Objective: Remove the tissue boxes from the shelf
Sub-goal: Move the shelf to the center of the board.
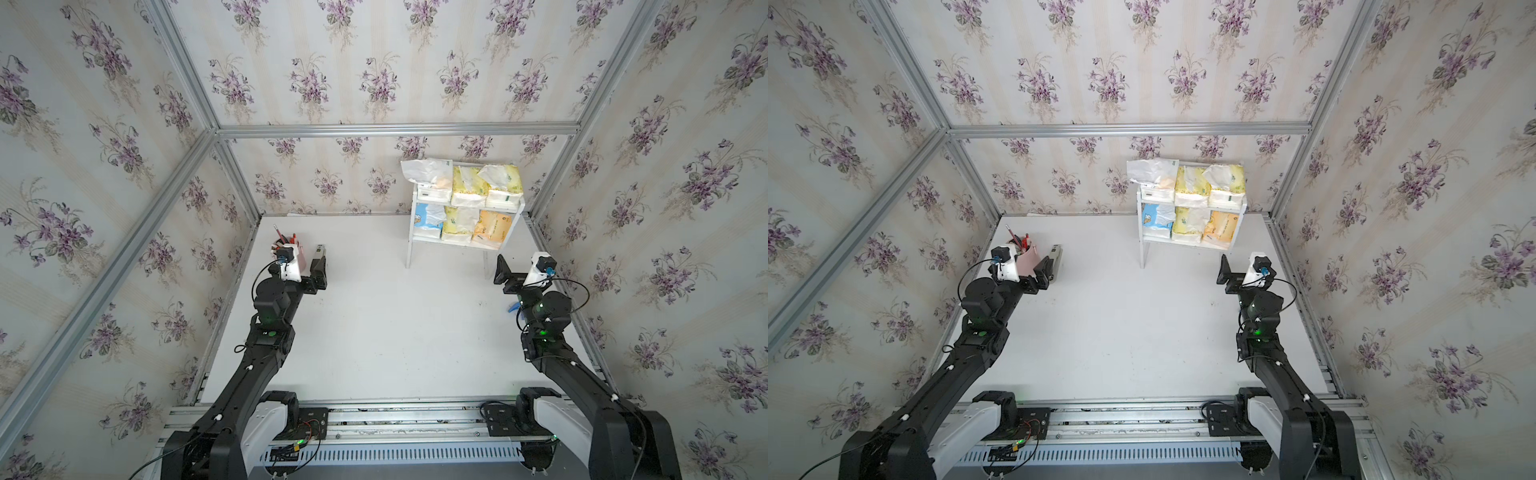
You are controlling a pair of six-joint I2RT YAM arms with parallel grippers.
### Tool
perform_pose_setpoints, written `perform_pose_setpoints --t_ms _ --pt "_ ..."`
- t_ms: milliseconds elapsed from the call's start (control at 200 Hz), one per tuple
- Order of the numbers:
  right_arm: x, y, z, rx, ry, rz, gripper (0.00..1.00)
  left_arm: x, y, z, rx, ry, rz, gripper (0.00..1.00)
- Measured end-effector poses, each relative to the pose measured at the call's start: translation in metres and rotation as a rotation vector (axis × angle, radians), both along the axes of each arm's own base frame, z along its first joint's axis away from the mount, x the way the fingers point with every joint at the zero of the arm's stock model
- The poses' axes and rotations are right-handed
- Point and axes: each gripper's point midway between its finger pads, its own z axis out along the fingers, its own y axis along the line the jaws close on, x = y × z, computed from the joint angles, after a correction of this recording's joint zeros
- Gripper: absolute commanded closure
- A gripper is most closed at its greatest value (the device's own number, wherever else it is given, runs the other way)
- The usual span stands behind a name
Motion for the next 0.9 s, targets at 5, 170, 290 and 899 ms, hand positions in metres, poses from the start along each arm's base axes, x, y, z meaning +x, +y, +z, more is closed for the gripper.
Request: perform_pose_setpoints --t_ms 5,170,290,899 --pt "0.000 0.000 0.000 0.000 0.001 0.003 0.00 0.000 -0.002 0.001 -0.002 -0.001 -0.009 0.05" --pt "0.001 0.015 0.011 -0.024 0.058 0.098 0.00 0.011 -0.094 0.016 -0.013 0.041 -0.336 0.08" --pt "0.003 0.009 0.012 -0.005 0.088 0.119 0.00 0.020 -0.150 0.026 0.016 0.044 -0.509 0.08" --pt "0.061 -0.005 0.021 0.092 0.137 0.292 0.23 0.131 -0.269 0.049 0.004 -0.007 -0.800 0.49"
